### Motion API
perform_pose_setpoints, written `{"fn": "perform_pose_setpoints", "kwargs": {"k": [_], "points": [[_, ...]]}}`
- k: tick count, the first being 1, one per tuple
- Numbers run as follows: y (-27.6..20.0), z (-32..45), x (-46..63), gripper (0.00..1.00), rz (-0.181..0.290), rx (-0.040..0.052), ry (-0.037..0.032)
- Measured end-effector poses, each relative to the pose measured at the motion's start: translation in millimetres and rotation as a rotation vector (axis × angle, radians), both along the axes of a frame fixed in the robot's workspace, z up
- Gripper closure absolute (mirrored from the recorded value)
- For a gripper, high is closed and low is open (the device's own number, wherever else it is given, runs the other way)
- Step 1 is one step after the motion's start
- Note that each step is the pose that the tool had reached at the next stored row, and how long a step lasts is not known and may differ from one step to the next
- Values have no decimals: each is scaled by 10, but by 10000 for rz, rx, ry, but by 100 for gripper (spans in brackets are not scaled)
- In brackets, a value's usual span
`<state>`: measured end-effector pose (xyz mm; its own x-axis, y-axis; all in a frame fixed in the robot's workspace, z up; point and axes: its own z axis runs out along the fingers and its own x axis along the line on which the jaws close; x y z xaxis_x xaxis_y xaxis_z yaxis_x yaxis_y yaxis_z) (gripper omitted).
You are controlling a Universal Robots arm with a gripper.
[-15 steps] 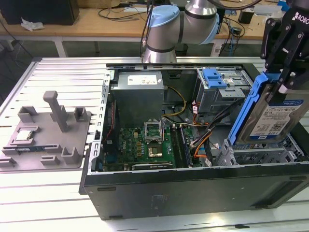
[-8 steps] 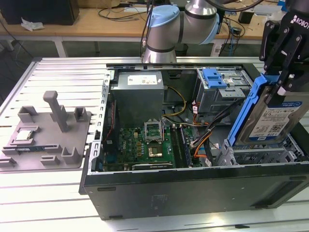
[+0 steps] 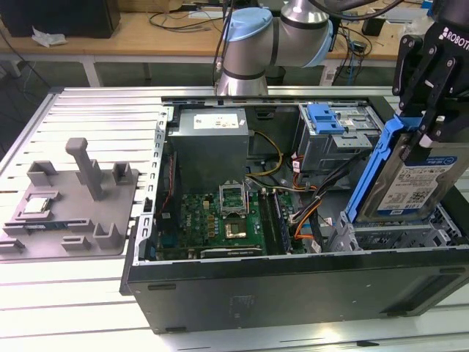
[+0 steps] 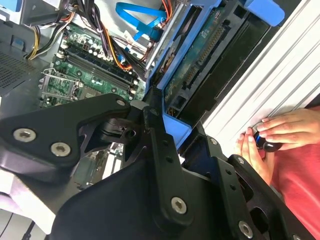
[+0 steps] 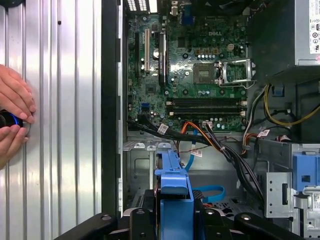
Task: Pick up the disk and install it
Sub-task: 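Insert the disk into the insertion slot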
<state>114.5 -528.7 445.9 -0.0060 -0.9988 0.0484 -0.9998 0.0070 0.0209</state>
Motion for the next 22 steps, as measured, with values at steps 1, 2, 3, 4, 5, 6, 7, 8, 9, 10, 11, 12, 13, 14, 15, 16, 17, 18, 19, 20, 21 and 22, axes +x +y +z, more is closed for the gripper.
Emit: {"fn": "perform_pose_setpoints", "kwargs": {"k": [1, 2, 3, 4, 5, 6, 7, 8, 9, 10, 11, 12, 13, 14, 15, 16, 17, 18, 19, 20, 21, 22], "points": [[-1, -8, 0, 64, 0, 4, 1], [-1, -11, 0, 64, 1, 2, 1], [-3, -12, 1, 64, 0, 1, 1], [-4, -15, 3, 64, 1, 2, 1], [-5, -19, 5, 64, 1, 4, 0], [-6, -23, 9, 64, 1, 4, 0], [-7, -27, 10, 64, 0, 4, 1], [-7, -29, 12, 64, 0, 5, 0], [-8, -34, 13, 64, 0, 4, 1], [-10, -40, 15, 64, 0, 5, 1], [-11, -46, 15, 64, -1, 4, 0], [-11, -51, 15, 64, 0, 5, 1], [-12, -55, 15, 64, 0, 5, 1], [-12, -59, 15, 64, 0, 5, 1], [-12, -64, 15, 64, 1, 5, 1], [-13, -71, 15, 64, 0, 5, 0], [-14, -75, 16, 64, 1, 4, 0], [-14, -80, 15, 64, 0, 5, 0], [-15, -88, 15, 64, 1, 5, 1], [-16, -94, 15, 64, 0, 4, 1], [-16, -99, 15, 64, 0, 4, 0], [-17, -105, 15, 64, 0, 4, 0]]}}
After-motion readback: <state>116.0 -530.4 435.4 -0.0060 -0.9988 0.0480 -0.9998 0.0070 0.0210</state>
